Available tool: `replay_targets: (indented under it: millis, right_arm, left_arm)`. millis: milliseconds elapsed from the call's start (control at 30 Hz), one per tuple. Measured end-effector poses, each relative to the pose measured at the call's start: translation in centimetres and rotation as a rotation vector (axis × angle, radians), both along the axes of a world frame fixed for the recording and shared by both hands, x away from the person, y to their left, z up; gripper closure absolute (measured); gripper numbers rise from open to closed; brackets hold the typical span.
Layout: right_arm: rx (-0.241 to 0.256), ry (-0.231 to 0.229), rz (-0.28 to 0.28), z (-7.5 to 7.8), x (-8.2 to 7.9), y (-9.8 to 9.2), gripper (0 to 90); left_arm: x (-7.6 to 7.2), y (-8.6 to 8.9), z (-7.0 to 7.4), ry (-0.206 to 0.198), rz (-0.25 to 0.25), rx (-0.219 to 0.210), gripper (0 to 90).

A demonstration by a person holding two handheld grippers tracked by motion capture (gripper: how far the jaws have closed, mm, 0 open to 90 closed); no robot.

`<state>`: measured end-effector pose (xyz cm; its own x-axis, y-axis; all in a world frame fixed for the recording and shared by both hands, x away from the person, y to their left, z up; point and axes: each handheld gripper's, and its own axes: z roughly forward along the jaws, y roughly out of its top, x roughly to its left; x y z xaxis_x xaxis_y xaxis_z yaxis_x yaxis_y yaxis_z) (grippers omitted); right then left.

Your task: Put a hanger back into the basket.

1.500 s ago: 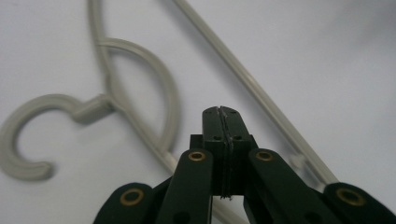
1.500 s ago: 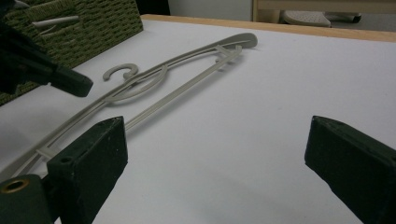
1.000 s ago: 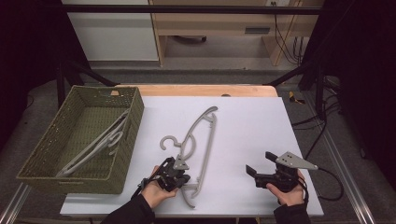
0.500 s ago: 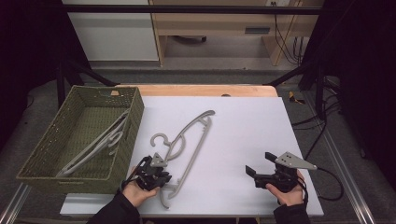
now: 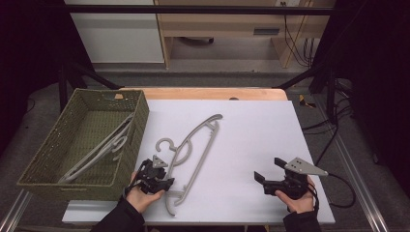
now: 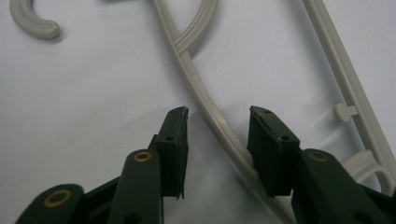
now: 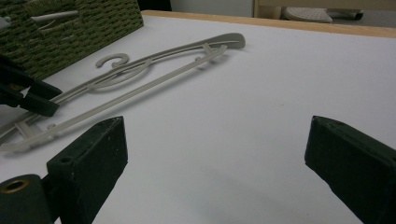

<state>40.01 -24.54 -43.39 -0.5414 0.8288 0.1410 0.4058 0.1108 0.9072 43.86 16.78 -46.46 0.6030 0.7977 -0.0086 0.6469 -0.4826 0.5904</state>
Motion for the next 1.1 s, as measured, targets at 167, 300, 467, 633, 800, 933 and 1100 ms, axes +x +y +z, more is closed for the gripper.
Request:
replay_targets:
  millis: [167,300,467,633,800,933,1100]
  right_arm:
    - [0.001,-0.002,0.001,0.1,0.0,0.1,6.1]
    - [0.003,0.000,0.004,0.1,-0.1,0.1,6.1]
    - [0.002,0.000,0.004,0.1,0.0,0.1,6.1]
    - [-0.002,-0.002,0.002,0.0,0.0,0.0,6.1]
    - [-0.003,-0.001,0.001,0.0,0.0,0.0,6.0]
    - [0.002,-0.001,-0.002,0.0,0.0,-0.1,6.0]
    - [0.000,-0.002,0.004,0.1,-0.1,-0.1,6.0]
  left_arm:
    - [0.2,-0.5,0.3,0.023,-0.002,0.043,64.5]
    - [0.5,-0.5,0.3,0.025,-0.017,0.042,68.1]
    - [1.2,-0.2,0.4,0.028,-0.038,0.029,78.5]
    - [1.2,-0.2,0.3,0.021,-0.069,0.033,81.7]
    - [1.4,0.0,0.4,0.029,-0.079,0.014,78.6]
    - [1.3,0.1,0.7,0.037,-0.086,0.045,70.7]
    - [1.5,0.2,0.7,0.054,-0.097,0.066,69.5]
